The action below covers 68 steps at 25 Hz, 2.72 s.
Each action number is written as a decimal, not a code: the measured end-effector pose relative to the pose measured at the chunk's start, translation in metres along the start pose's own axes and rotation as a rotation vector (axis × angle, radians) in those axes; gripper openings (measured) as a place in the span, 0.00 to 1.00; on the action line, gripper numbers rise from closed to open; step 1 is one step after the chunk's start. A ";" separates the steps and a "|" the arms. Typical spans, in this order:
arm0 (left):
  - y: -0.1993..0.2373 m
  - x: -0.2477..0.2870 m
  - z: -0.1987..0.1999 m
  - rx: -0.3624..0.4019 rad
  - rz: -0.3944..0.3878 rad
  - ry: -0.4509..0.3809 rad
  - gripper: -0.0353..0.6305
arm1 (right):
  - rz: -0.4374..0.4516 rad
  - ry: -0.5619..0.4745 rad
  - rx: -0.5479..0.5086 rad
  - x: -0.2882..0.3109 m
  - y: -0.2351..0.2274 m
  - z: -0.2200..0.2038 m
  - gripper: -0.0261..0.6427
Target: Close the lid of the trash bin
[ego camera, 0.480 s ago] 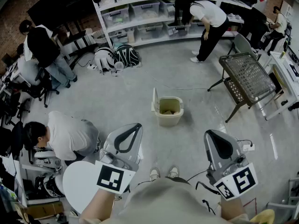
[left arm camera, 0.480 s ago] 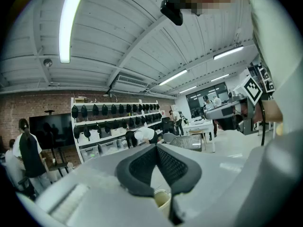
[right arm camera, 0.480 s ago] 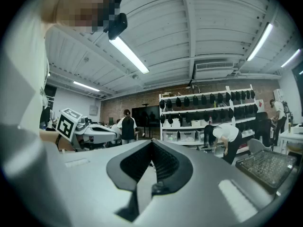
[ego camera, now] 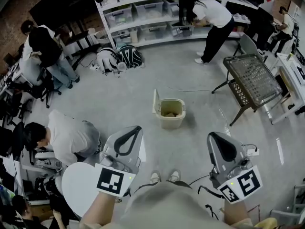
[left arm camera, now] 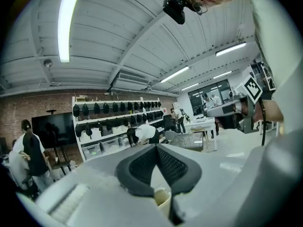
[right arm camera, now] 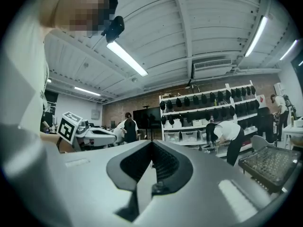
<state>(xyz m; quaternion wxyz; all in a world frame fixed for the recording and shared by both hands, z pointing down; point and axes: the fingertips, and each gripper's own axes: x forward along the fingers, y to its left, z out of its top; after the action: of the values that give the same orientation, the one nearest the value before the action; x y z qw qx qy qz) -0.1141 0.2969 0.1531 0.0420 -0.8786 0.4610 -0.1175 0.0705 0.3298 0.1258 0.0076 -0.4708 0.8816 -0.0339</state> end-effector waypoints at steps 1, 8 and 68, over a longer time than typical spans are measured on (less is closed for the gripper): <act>-0.002 0.003 0.000 0.002 0.002 0.003 0.06 | 0.001 0.003 0.003 -0.001 -0.005 -0.002 0.04; -0.020 0.026 -0.001 -0.006 0.025 0.024 0.06 | 0.017 0.021 0.014 -0.008 -0.035 -0.012 0.04; 0.296 0.360 -0.139 -0.068 -0.054 0.213 0.06 | -0.093 0.335 0.092 0.415 -0.238 -0.112 0.04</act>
<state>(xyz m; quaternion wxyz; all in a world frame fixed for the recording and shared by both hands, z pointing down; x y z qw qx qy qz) -0.1880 -0.1632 0.2942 -0.0404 -0.8742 0.4426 -0.1954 0.0320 -0.1408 0.2613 -0.1193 -0.4978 0.8454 -0.1524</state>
